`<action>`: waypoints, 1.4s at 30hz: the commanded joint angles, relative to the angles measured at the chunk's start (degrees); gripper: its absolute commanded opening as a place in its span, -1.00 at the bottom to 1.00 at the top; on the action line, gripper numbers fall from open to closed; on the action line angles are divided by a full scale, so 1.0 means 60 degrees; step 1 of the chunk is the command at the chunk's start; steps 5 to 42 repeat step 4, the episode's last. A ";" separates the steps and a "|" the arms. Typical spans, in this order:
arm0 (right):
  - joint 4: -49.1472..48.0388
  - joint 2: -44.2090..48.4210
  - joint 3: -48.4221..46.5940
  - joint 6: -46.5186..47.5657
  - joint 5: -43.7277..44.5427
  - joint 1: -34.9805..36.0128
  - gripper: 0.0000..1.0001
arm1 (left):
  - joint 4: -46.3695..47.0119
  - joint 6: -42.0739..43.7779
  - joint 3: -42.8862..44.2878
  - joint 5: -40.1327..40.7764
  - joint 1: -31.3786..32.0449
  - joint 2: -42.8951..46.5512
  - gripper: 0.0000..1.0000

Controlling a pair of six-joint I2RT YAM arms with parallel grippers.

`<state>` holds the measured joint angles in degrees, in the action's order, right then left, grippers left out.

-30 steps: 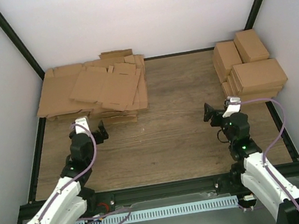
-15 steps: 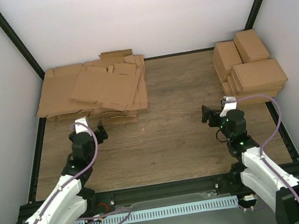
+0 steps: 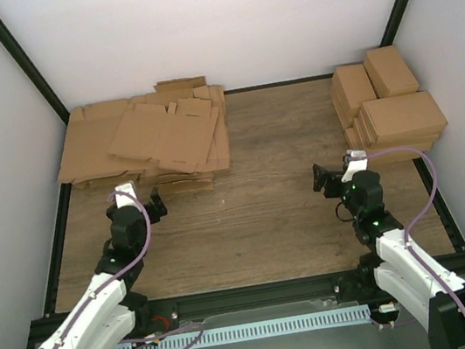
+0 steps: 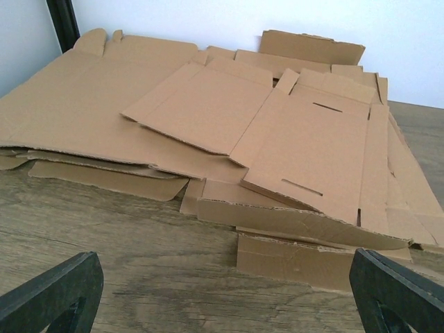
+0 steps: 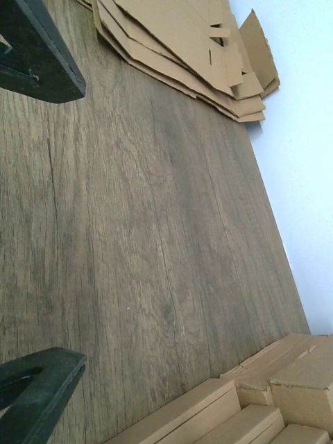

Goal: Fold the paper box

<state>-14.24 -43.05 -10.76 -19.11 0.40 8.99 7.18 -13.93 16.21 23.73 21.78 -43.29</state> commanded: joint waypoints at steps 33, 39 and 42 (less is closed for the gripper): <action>-0.0179 0.0055 -0.0432 0.0102 -0.0067 0.0053 1.00 | 0.0142 -0.0022 0.0186 -0.0068 -0.0033 0.0009 1.00; -0.0179 0.0055 -0.0432 0.0102 -0.0067 0.0053 1.00 | 0.0142 -0.0022 0.0186 -0.0068 -0.0033 0.0009 1.00; -0.0179 0.0055 -0.0432 0.0102 -0.0067 0.0053 1.00 | 0.0142 -0.0022 0.0186 -0.0068 -0.0033 0.0009 1.00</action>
